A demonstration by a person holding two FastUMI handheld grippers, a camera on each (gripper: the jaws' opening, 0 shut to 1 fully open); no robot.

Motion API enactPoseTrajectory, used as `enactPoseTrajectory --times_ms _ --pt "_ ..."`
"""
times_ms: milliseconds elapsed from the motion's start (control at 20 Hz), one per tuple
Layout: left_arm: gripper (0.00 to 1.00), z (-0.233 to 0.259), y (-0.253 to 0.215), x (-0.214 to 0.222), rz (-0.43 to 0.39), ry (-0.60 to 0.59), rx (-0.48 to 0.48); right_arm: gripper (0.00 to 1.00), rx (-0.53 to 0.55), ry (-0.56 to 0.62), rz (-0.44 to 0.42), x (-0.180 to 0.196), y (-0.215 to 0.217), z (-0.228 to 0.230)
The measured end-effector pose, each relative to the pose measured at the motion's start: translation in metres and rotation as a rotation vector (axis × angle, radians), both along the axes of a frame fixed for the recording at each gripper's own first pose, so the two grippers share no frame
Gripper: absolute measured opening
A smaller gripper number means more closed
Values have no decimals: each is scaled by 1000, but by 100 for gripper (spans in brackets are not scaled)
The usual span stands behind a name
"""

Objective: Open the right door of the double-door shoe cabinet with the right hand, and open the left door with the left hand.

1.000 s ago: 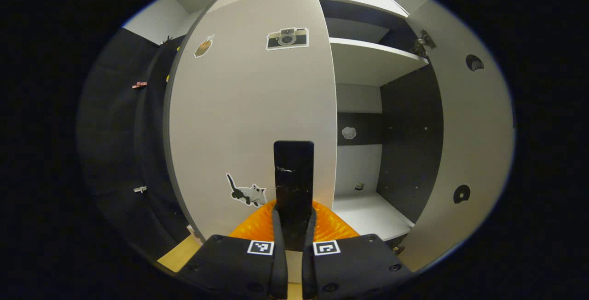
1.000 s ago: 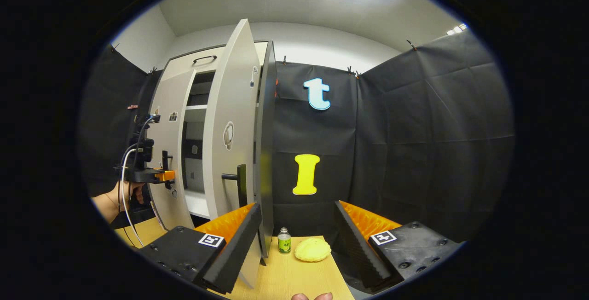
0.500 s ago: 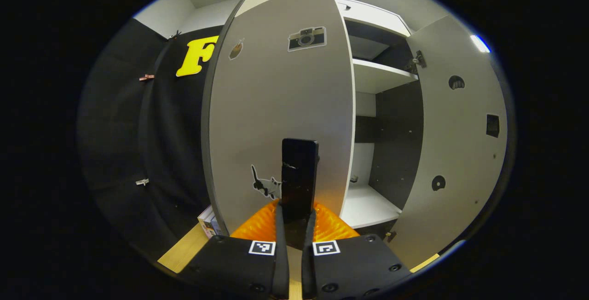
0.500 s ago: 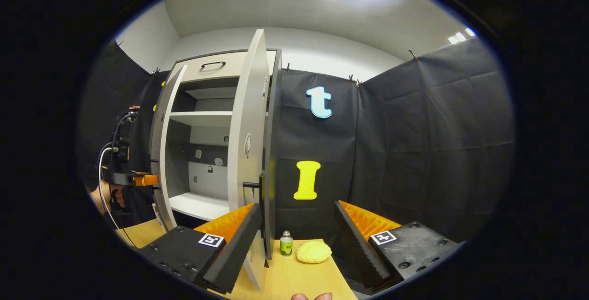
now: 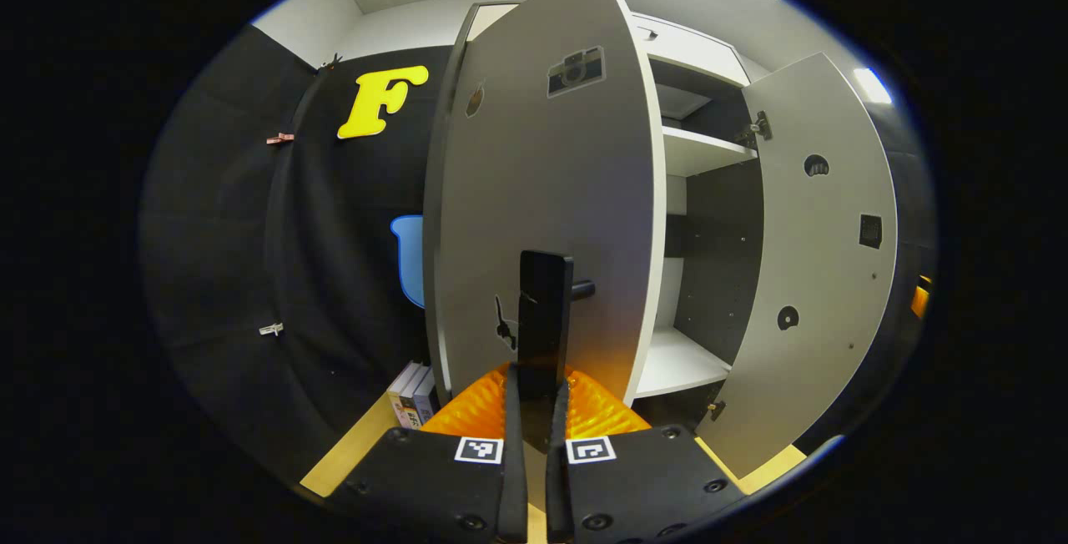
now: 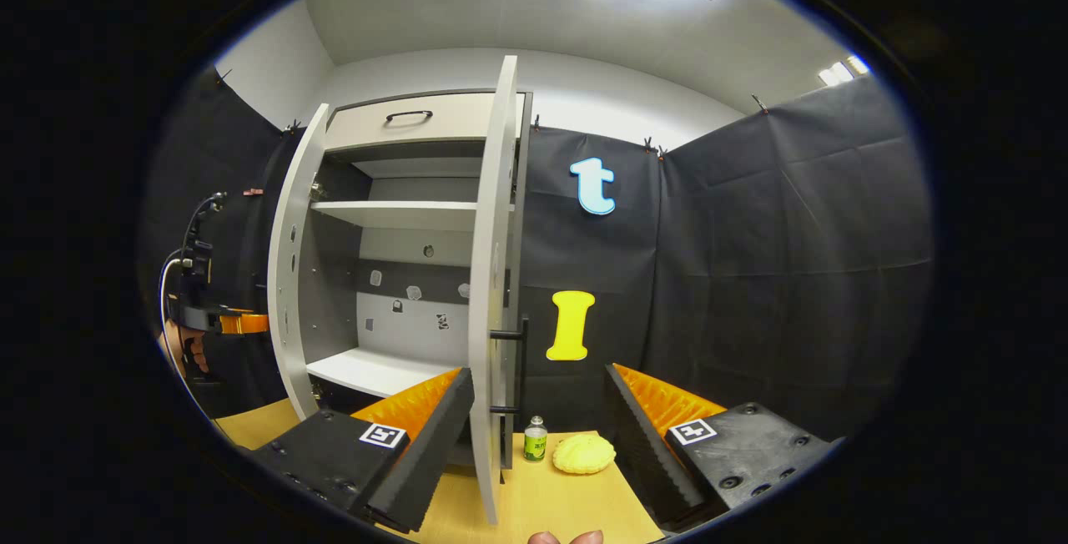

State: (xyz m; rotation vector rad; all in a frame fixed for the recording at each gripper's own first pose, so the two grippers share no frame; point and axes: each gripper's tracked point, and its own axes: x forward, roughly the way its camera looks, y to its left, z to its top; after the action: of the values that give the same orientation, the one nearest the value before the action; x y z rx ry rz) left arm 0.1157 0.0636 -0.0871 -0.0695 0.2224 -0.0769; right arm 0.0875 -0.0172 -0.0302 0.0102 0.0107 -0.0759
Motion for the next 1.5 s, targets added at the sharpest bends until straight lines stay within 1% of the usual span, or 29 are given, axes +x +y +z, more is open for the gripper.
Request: enactPoseTrajectory --times_ms 150,300,600,800,950,1050,1150,1200,1300,1350,1450,1500 --pt "13 1 9 -5 2 -4 -16 99 5 8 13 2 12 -4" --pt "14 0 17 -10 5 -2 10 99 0 15 18 -1 22 -6" --pt "13 0 51 -20 52 -11 -5 98 9 14 17 1 34 -6" --pt "12 3 69 -24 72 -19 -6 98 25 24 42 5 50 -10" --pt "11 6 83 -27 91 -33 -19 99 17 27 52 5 61 -11" --pt "11 5 97 -28 115 -36 -14 98 8 29 53 3 63 -12" --pt "10 5 118 -26 174 -35 14 98 7 31 51 6 64 -12" --pt "6 5 125 -27 176 -39 23 98 6 33 50 7 64 -12" --pt "6 4 126 -27 144 -29 3 98 9 38 52 6 66 -13" --pt "6 4 129 -27 135 -26 11 98 11 40 54 6 67 -14" --pt "17 4 135 -27 118 -20 30 98 14 44 58 6 69 -15" --pt "12 4 137 -26 109 -20 35 99 12 44 60 5 69 -15"
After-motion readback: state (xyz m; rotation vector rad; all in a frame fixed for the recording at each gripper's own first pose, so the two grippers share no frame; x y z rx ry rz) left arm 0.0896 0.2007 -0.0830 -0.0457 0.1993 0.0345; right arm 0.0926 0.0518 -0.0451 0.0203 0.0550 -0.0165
